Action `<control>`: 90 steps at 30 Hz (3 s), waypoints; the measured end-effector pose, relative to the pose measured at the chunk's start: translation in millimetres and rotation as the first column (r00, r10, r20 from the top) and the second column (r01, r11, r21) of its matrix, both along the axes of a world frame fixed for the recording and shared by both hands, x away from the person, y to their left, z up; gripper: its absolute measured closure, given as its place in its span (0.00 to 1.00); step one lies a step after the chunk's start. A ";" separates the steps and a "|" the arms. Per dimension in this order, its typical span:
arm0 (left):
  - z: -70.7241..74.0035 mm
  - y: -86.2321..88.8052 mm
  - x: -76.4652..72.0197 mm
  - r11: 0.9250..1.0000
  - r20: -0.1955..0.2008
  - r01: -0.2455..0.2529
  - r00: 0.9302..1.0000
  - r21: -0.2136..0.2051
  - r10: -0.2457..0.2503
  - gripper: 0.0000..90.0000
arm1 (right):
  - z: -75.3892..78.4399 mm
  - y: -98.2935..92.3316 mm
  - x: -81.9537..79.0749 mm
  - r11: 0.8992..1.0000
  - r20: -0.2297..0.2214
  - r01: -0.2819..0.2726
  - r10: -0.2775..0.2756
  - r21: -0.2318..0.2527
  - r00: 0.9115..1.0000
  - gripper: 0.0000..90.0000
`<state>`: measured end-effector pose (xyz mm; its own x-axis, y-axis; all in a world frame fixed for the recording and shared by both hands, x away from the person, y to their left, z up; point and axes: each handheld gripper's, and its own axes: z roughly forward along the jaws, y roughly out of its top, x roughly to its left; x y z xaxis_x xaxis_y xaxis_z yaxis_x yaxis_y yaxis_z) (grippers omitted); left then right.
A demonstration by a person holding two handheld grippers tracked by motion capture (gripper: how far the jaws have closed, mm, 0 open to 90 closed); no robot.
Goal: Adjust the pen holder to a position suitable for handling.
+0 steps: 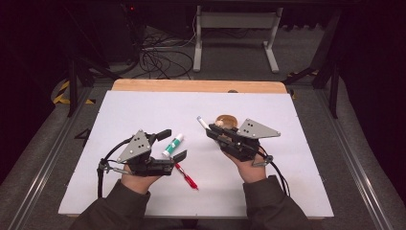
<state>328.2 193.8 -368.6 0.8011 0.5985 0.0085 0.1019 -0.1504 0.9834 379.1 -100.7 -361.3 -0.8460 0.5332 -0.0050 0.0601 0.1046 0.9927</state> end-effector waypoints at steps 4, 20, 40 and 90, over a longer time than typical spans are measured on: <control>0.3 -6.6 -0.5 1.000 0.006 0.013 1.000 -0.001 -0.013 0.23 | 4.3 -0.8 -3.3 1.000 0.015 -0.018 0.017 0.024 1.000 0.88; -0.1 -37.3 4.6 0.996 -0.010 0.081 0.997 -0.046 -0.081 0.29 | 12.3 -0.6 -11.2 0.995 0.045 -0.065 0.062 0.078 0.997 0.88; 2.0 -55.8 16.2 0.973 -0.053 0.140 0.987 -0.181 -0.152 0.41 | 14.4 -2.2 -14.0 0.990 0.071 -0.074 0.066 0.118 0.995 0.88; 6.6 -72.1 32.2 0.975 -0.076 0.147 0.984 -0.164 -0.161 0.87 | 19.0 -13.0 -18.4 0.980 0.120 -0.054 0.032 0.192 0.992 0.88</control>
